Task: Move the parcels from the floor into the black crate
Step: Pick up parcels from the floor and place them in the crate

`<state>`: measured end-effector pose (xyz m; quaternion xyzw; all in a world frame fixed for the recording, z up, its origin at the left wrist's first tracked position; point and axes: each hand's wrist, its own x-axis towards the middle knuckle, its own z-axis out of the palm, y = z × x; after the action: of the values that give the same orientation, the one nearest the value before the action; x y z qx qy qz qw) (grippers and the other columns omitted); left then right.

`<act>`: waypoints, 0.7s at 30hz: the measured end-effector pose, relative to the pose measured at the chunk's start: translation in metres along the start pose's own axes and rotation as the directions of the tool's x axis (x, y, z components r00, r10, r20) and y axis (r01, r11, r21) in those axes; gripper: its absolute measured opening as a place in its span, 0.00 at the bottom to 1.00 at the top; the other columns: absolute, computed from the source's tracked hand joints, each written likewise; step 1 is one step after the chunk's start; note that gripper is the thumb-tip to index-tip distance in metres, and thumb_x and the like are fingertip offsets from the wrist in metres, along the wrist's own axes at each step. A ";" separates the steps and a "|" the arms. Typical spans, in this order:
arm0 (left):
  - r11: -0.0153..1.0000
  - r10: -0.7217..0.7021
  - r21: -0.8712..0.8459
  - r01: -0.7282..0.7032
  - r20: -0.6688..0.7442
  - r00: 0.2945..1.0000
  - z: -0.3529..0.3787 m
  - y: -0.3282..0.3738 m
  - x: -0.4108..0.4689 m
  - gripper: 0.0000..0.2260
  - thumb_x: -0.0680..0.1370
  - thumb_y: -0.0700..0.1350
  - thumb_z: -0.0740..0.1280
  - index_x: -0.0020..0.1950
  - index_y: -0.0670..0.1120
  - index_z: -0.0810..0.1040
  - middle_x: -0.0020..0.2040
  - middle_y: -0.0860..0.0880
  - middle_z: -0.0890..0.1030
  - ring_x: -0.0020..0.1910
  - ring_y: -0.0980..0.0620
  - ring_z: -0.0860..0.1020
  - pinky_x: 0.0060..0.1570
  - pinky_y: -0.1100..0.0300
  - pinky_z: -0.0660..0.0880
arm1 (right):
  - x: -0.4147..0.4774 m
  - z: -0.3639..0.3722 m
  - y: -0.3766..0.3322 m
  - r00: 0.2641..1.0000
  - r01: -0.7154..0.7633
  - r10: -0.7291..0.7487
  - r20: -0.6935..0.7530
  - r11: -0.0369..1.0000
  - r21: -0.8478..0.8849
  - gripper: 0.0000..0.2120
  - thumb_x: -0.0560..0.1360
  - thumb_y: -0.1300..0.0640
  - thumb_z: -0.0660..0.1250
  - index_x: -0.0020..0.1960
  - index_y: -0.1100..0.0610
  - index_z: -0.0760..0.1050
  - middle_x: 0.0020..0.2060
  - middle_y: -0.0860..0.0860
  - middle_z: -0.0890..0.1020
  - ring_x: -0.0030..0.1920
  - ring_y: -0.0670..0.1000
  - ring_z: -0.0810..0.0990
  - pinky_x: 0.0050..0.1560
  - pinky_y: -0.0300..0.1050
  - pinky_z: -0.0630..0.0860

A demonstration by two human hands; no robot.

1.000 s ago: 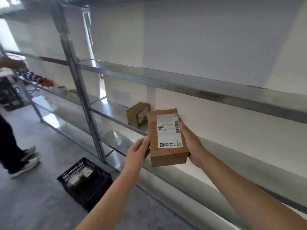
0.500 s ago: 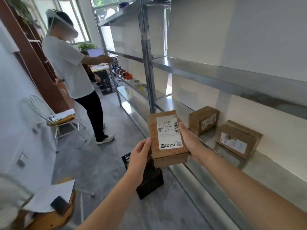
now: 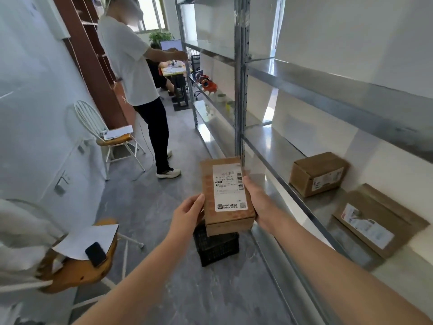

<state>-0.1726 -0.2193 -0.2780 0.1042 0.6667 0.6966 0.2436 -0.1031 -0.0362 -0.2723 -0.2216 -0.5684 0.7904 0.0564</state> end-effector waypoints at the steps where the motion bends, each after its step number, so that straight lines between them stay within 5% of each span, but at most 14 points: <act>1: 1.000 -0.012 -0.017 0.012 -0.010 1.000 -0.004 -0.002 0.003 0.10 0.81 0.49 0.65 0.58 0.47 0.81 0.52 0.48 0.86 0.54 0.50 0.84 0.52 0.58 0.79 | 0.007 0.004 0.000 1.000 -0.007 0.007 0.013 1.000 -0.009 0.20 0.82 0.39 0.51 0.60 0.46 0.78 0.53 0.52 0.86 0.54 0.53 0.85 0.51 0.50 0.82; 5: 0.997 -0.039 -0.066 0.036 -0.041 0.998 -0.026 -0.004 0.020 0.10 0.82 0.48 0.64 0.59 0.46 0.80 0.53 0.47 0.86 0.53 0.50 0.84 0.50 0.58 0.79 | 0.033 0.028 0.003 1.000 0.000 0.002 0.024 0.998 -0.067 0.18 0.82 0.39 0.50 0.57 0.40 0.78 0.51 0.49 0.86 0.49 0.49 0.86 0.42 0.43 0.82; 13: 0.992 -0.050 -0.114 0.044 -0.049 0.998 -0.090 -0.003 0.091 0.11 0.81 0.50 0.65 0.59 0.47 0.80 0.52 0.47 0.86 0.54 0.48 0.83 0.57 0.51 0.79 | 0.103 0.087 -0.006 0.996 0.093 -0.089 0.032 0.981 -0.168 0.20 0.83 0.44 0.56 0.73 0.34 0.60 0.57 0.46 0.82 0.48 0.46 0.86 0.40 0.41 0.82; 21: 0.991 -0.005 -0.137 0.004 -0.006 1.000 -0.165 0.027 0.164 0.10 0.81 0.48 0.65 0.59 0.47 0.81 0.51 0.47 0.86 0.52 0.49 0.84 0.48 0.59 0.78 | 0.177 0.157 -0.020 0.994 -0.037 0.026 -0.104 0.994 -0.106 0.23 0.83 0.39 0.50 0.59 0.49 0.80 0.47 0.50 0.87 0.46 0.49 0.86 0.36 0.40 0.81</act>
<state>-0.3963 -0.2851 -0.2960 0.0836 0.6182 0.7405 0.2499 -0.3302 -0.1063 -0.2643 -0.2736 -0.6029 0.7470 0.0608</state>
